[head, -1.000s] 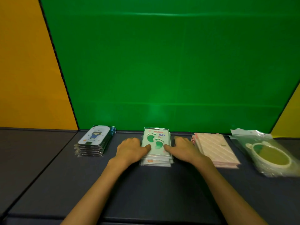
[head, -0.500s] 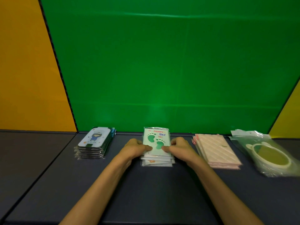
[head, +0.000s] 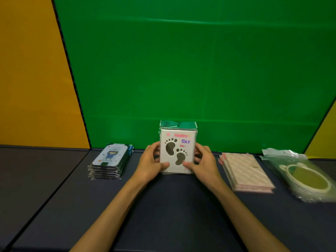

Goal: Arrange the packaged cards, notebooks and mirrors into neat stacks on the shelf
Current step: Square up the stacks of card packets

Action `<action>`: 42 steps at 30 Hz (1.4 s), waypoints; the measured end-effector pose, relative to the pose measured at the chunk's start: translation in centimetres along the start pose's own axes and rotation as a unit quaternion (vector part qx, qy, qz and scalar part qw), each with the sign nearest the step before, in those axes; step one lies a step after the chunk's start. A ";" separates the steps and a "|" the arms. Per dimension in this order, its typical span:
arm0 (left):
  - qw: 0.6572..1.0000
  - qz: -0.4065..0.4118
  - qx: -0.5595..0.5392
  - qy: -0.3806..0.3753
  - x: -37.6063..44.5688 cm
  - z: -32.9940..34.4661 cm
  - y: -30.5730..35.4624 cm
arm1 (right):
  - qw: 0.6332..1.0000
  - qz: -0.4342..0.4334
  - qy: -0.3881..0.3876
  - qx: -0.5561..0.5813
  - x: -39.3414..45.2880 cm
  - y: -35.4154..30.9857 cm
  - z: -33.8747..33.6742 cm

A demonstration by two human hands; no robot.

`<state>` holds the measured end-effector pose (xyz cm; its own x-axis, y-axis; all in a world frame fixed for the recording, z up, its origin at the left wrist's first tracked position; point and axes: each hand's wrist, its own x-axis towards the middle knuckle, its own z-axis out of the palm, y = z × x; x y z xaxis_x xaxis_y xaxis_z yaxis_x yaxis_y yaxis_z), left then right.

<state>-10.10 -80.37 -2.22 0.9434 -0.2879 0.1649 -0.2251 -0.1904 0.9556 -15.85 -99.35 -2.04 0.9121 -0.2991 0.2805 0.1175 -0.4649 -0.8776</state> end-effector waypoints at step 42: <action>0.991 -0.118 -0.013 -0.056 -0.5 0.9 -1.0 | 0.986 0.107 -0.130 0.005 0.4 -1.1 -0.1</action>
<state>-10.56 -80.90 -3.45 0.9357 -0.3407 -0.0913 0.0069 -0.2411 0.9705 -15.69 -99.05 -0.90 0.9860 -0.1656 -0.0191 -0.0858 -0.4056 -0.9100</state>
